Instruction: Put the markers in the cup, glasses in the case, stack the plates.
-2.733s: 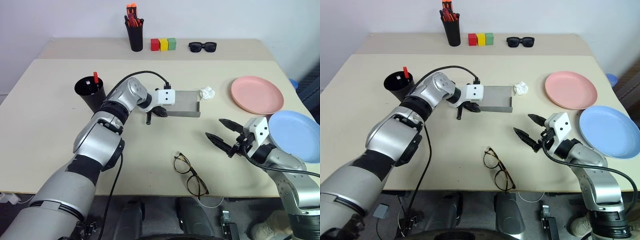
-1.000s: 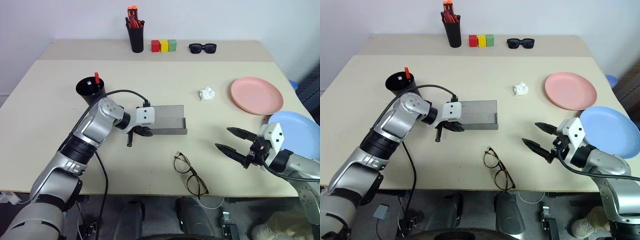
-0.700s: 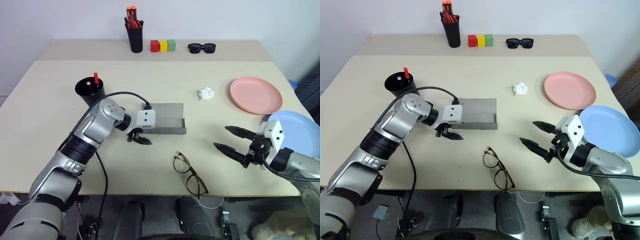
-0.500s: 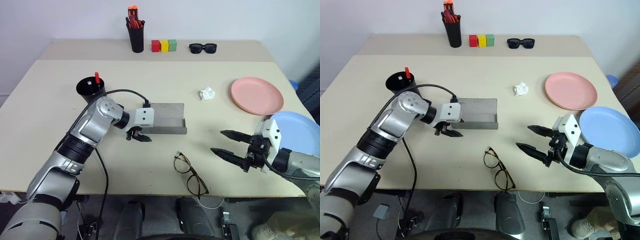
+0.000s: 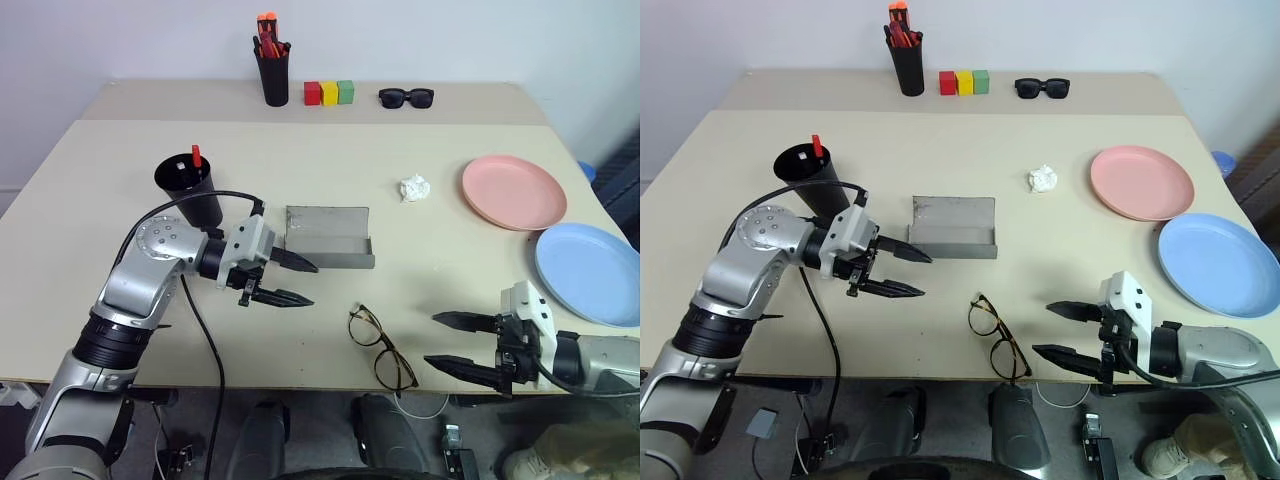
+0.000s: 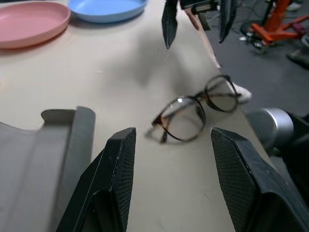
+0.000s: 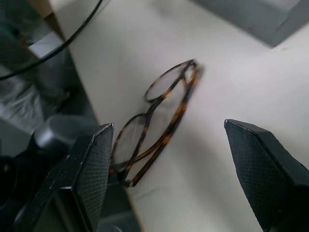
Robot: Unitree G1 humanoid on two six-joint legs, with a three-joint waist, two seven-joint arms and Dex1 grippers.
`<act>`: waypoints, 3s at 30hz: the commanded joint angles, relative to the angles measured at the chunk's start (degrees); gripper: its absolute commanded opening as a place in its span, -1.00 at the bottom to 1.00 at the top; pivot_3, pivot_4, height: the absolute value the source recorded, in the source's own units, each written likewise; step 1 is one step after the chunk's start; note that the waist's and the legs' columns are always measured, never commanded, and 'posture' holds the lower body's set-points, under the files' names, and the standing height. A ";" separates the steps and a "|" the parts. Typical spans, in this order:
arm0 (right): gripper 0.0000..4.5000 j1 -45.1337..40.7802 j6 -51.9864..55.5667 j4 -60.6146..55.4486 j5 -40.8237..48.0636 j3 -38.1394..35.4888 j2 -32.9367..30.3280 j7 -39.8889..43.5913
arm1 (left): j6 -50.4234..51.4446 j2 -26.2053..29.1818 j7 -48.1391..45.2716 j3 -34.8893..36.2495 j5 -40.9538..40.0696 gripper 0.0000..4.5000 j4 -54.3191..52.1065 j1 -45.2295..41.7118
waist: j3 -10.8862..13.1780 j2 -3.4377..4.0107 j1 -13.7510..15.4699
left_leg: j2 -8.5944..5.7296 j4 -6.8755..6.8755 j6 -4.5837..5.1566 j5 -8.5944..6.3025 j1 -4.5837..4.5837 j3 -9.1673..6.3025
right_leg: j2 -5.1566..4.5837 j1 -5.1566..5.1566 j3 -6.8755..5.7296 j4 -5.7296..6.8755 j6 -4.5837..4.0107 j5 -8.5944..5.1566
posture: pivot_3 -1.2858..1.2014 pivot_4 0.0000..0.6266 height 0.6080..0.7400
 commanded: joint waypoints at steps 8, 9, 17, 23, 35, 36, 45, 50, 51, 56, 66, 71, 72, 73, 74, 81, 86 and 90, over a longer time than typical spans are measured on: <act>0.67 -8.54 -6.88 13.55 -7.66 15.57 0.81 10.95 | -10.60 1.54 -3.98 -2.07 1.44 0.10 3.08 3.59 | 0.00 0.00 -0.21 | 0.01 0.07 0.00 0.00 0.00 0.02 | 0.00 0.01 0.01 0.00 -0.02 0.01 | 0.03 -0.52 1.00; 0.67 -9.96 -7.33 14.52 -8.25 16.62 1.02 11.64 | -11.13 1.50 -3.89 -2.24 1.60 0.10 3.33 3.78 | 0.00 0.00 -0.29 | 0.01 0.06 0.00 0.00 0.00 0.02 | 0.01 0.00 0.01 0.01 -0.02 0.01 | 0.03 -0.52 1.00; 0.67 -19.44 -2.07 15.08 -5.38 18.78 2.27 13.23 | -12.06 1.83 -2.31 -2.78 2.56 0.10 2.92 5.49 | 0.00 0.01 -0.25 | 0.04 0.02 0.00 0.00 0.00 0.02 | 0.02 -0.04 0.01 0.02 -0.01 0.01 | 0.03 -0.52 1.00; 0.67 -23.02 2.55 14.03 -4.04 20.22 1.54 14.85 | -11.78 1.60 -1.23 -3.13 3.05 0.10 2.17 5.97 | 0.00 0.01 -0.04 | 0.03 0.02 0.00 0.00 -0.02 0.01 | 0.01 -0.06 0.00 0.01 -0.01 0.01 | 0.03 -0.52 1.00; 0.67 -27.31 10.47 12.21 -3.00 23.50 -0.64 17.61 | -11.63 1.45 0.25 -3.66 3.32 0.10 1.44 6.36 | 0.00 0.01 -0.26 | 0.03 0.02 0.00 0.00 -0.02 0.01 | 0.01 -0.07 0.00 0.02 0.00 0.02 | 0.03 -0.52 1.00; 0.67 -27.77 10.78 12.18 -3.02 23.93 -0.62 17.84 | -11.68 1.48 0.30 -3.72 3.31 0.10 1.52 6.35 | 0.00 0.01 -0.28 | 0.03 0.02 0.00 0.00 -0.02 0.01 | 0.01 -0.07 0.00 0.02 -0.01 0.02 | 0.03 -0.52 1.00; 0.67 -34.45 12.80 15.98 -4.98 29.72 1.30 18.44 | -11.44 1.46 1.43 -4.50 3.34 0.10 0.80 6.61 | 0.00 0.01 -0.23 | 0.03 0.01 0.00 0.00 -0.04 0.01 | 0.01 -0.09 -0.01 0.01 0.00 0.01 | 0.03 -0.52 1.00; 0.67 -36.32 13.17 17.56 -6.34 31.45 1.48 18.31 | -10.74 1.80 2.14 -4.41 3.18 0.10 -0.40 7.00 | 0.00 0.01 -0.23 | 0.03 0.00 0.00 0.00 -0.04 0.01 | 0.01 -0.12 -0.01 0.01 0.00 0.01 | 0.03 -0.52 1.00; 0.67 -36.65 13.50 17.79 -6.39 31.75 1.55 18.44 | -10.57 1.86 2.27 -4.38 3.15 0.10 -0.67 7.09 | 0.00 0.01 -0.23 | 0.03 -0.01 0.00 0.00 -0.05 0.01 | 0.01 -0.12 -0.01 0.01 0.00 0.01 | 0.03 -0.52 1.00; 0.67 -38.31 15.04 18.64 -6.44 33.31 1.78 19.20 | -9.89 2.01 2.89 -4.27 3.04 0.10 -1.57 7.38 | 0.01 0.02 -0.26 | 0.03 0.00 0.00 0.00 -0.04 0.01 | 0.01 -0.12 -0.01 0.02 0.00 0.01 | 0.03 -0.52 1.00; 0.67 -40.78 16.74 19.80 -6.88 35.15 2.10 20.07 | -9.61 2.20 3.89 -4.05 3.12 0.10 -2.25 8.29 | 0.01 0.02 -0.25 | 0.03 -0.01 0.00 0.00 -0.05 0.01 | 0.01 -0.14 -0.01 0.01 -0.01 0.01 | 0.03 -0.52 1.00; 0.67 -41.31 16.85 19.86 -7.26 35.84 2.52 20.49 | -9.41 2.13 4.46 -4.15 3.23 0.10 -2.61 8.43 | 0.01 0.02 -0.25 | 0.03 -0.02 0.00 0.00 -0.05 0.01 | 0.01 -0.14 -0.01 0.01 0.00 0.01 | 0.03 -0.52 1.00; 0.67 -41.38 16.85 19.82 -7.33 36.01 2.50 20.64 | -9.39 2.11 4.57 -4.17 3.27 0.10 -2.67 8.43 | 0.01 0.02 -0.25 | 0.03 -0.02 0.00 0.00 -0.05 0.01 | 0.01 -0.14 -0.01 0.01 0.00 0.01 | 0.03 -0.52 1.00; 0.67 -41.45 16.89 19.77 -7.37 36.19 2.50 20.77 | -9.37 2.10 4.66 -4.19 3.28 0.10 -2.71 8.44 | 0.01 0.02 -0.26 | 0.03 -0.02 0.00 0.00 -0.05 0.01 | 0.01 -0.14 -0.01 0.01 0.00 0.01 | 0.03 -0.52 1.00; 0.67 -41.51 16.90 19.71 -7.43 36.34 2.56 20.84 | -9.36 2.10 4.74 -4.20 3.26 0.10 -2.73 8.45 | 0.01 0.02 -0.26 | 0.03 -0.01 0.00 0.00 -0.05 0.01 | 0.01 -0.14 -0.01 0.01 0.00 0.01 | 0.03 -0.52 1.00; 0.67 -41.72 16.29 19.98 -8.25 37.24 3.00 21.03 | -9.71 2.06 5.26 -4.29 3.30 0.10 -2.73 8.76 | 0.01 0.02 -0.26 | 0.03 -0.02 0.00 0.00 -0.05 0.01 | 0.01 -0.15 -0.01 0.01 0.00 0.01 | 0.03 -0.52 1.00; 0.43 -41.57 15.95 20.11 -8.66 37.46 2.97 21.27 | -9.63 2.07 5.73 -4.30 3.39 0.12 -3.15 9.12 | 0.01 0.02 -0.25 | 0.03 -0.02 0.00 0.00 -0.05 0.01 | 0.01 -0.15 -0.01 0.01 0.00 0.01 | 0.03 -0.52 1.00; -0.29 -41.58 15.71 20.17 -8.82 37.79 3.13 21.23 | -9.46 2.10 6.11 -4.32 3.35 0.12 -3.51 9.27 | 0.01 0.02 -0.28 | 0.03 -0.03 0.00 0.00 -0.05 0.01 | 0.01 -0.16 -0.01 0.01 0.00 0.01 | 0.03 -0.52 1.00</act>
